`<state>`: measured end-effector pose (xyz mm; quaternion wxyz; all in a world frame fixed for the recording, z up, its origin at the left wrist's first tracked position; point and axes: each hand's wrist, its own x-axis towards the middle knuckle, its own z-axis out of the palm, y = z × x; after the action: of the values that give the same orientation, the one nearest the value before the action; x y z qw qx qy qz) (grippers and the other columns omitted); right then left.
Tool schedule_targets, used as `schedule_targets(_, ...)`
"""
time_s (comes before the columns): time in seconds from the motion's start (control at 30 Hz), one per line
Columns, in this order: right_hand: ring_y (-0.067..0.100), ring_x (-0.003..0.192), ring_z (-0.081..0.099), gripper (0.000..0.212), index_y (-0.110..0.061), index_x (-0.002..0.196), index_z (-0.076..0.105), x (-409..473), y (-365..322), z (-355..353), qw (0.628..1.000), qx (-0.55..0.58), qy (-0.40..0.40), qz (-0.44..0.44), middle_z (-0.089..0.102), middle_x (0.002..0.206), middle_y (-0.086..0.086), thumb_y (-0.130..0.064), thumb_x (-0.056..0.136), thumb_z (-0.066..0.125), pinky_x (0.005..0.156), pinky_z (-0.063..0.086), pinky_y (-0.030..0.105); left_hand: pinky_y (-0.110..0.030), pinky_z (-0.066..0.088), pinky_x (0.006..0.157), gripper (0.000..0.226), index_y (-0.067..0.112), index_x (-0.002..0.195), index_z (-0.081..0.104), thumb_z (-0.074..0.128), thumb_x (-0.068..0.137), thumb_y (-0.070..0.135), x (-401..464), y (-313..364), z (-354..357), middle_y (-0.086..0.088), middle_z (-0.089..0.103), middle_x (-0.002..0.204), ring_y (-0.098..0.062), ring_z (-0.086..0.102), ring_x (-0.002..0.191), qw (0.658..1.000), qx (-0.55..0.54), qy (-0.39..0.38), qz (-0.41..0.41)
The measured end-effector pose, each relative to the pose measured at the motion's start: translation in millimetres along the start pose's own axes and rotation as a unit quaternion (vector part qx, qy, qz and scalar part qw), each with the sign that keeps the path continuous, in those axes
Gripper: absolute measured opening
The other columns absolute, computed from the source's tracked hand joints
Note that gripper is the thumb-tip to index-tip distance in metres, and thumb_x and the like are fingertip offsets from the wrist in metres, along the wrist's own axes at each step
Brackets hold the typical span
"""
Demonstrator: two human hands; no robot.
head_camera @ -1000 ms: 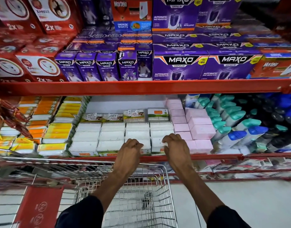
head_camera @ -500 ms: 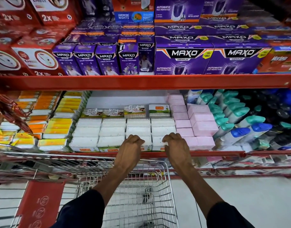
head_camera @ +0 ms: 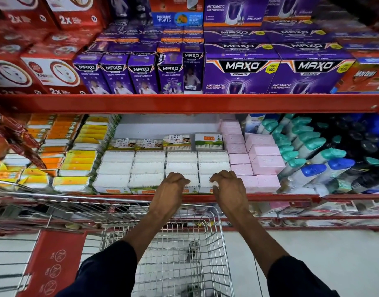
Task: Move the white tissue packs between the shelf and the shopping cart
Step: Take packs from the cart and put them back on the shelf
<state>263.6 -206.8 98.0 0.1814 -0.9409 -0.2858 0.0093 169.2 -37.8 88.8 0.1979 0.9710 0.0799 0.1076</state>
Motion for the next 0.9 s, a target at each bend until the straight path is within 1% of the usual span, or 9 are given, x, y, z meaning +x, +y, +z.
schedule_targets(0.1,0.023,0.099,0.059,0.029,-0.021,0.103,0.071,-0.9,-2.1,-0.5,1.000,-0.004,0.004,-0.001,0.069,0.104,0.001,-0.004,0.079,0.071,0.085,0.050,0.035,-0.037,0.061,0.078,0.047,0.009,0.114,0.071,0.069,0.076,-0.019,-2.0,-2.8,0.4,-0.006,0.072,0.102,-0.024,0.062,0.096,1.000,0.013,-0.003,0.014)
schedule_targets(0.17,0.023,0.100,0.059,0.029,-0.021,0.105,0.070,-1.8,-4.4,-1.8,1.000,-0.005,-0.001,0.004,0.069,0.106,0.001,-0.005,0.080,0.070,0.086,0.049,0.036,-0.039,0.060,0.083,0.053,0.009,0.118,0.069,0.070,0.074,-0.019,-6.6,-7.0,-0.7,-0.008,0.072,0.109,-0.026,0.063,0.102,0.999,0.021,-0.003,0.027)
schedule_targets(0.23,0.023,0.103,0.058,0.031,-0.021,0.109,0.068,-4.0,-4.9,-2.1,1.000,-0.005,0.001,0.001,0.068,0.110,0.002,-0.007,0.081,0.069,0.092,0.048,0.038,-0.042,0.058,0.091,0.059,0.009,0.120,0.068,0.074,0.069,-0.020,-12.0,-10.4,-3.2,-0.012,0.070,0.118,-0.029,0.062,0.111,0.999,0.029,0.000,0.026)
schedule_targets(0.33,0.023,0.110,0.057,0.032,-0.021,0.115,0.067,-5.0,-17.8,0.5,1.000,0.011,0.015,-0.007,0.066,0.117,0.000,-0.009,0.085,0.067,0.102,0.043,0.046,-0.044,0.058,0.091,0.051,0.006,0.116,0.070,0.076,0.070,-0.017,-22.9,-18.9,-17.9,-0.016,0.070,0.117,-0.033,0.062,0.111,0.999,0.040,0.011,0.016)
schedule_targets(0.47,0.022,0.107,0.058,0.029,-0.016,0.116,0.067,-4.2,-71.6,11.7,0.994,0.072,0.007,-0.080,0.066,0.116,0.003,-0.009,0.088,0.065,0.094,0.051,0.038,-0.046,0.058,0.088,0.036,0.005,0.111,0.072,0.073,0.078,-0.009,-47.2,-57.7,-47.3,-0.017,0.071,0.110,-0.034,0.064,0.105,0.996,0.071,0.041,-0.045)
schedule_targets(0.53,0.024,0.104,0.059,0.029,-0.015,0.114,0.068,-4.3,-86.0,18.8,0.992,0.070,0.004,-0.107,0.068,0.114,0.004,-0.007,0.087,0.064,0.090,0.052,0.036,-0.047,0.057,0.088,0.034,0.005,0.110,0.072,0.073,0.079,-0.008,-52.0,-70.6,-53.0,-0.017,0.071,0.109,-0.035,0.062,0.104,0.995,0.066,0.038,-0.068)
schedule_targets(0.73,0.029,0.102,0.058,0.038,-0.009,0.109,0.070,10.4,-139.5,53.1,0.987,0.066,-0.048,-0.135,0.068,0.108,0.010,0.010,0.077,0.063,0.085,0.054,0.040,-0.047,0.056,0.090,0.042,0.001,0.112,0.071,0.072,0.072,-0.013,-61.8,-113.8,-72.4,-0.021,0.069,0.111,-0.040,0.061,0.106,0.988,0.079,0.042,-0.125)
schedule_targets(0.8,0.027,0.104,0.058,0.043,-0.010,0.109,0.070,15.5,-149.1,61.3,0.986,0.030,-0.051,-0.156,0.069,0.107,0.008,0.012,0.072,0.064,0.087,0.054,0.038,-0.047,0.056,0.090,0.047,0.002,0.113,0.071,0.070,0.069,-0.016,-62.5,-124.9,-75.5,-0.021,0.069,0.113,-0.039,0.061,0.107,0.987,0.088,0.024,-0.134)
schedule_targets(0.9,0.024,0.107,0.057,0.045,-0.013,0.111,0.069,20.4,-155.5,62.4,0.988,0.019,-0.048,-0.144,0.068,0.108,0.006,0.013,0.074,0.063,0.090,0.053,0.035,-0.044,0.058,0.086,0.052,0.004,0.110,0.072,0.069,0.064,-0.021,-61.9,-132.3,-78.4,-0.017,0.072,0.109,-0.036,0.063,0.104,0.988,0.084,0.011,-0.129)
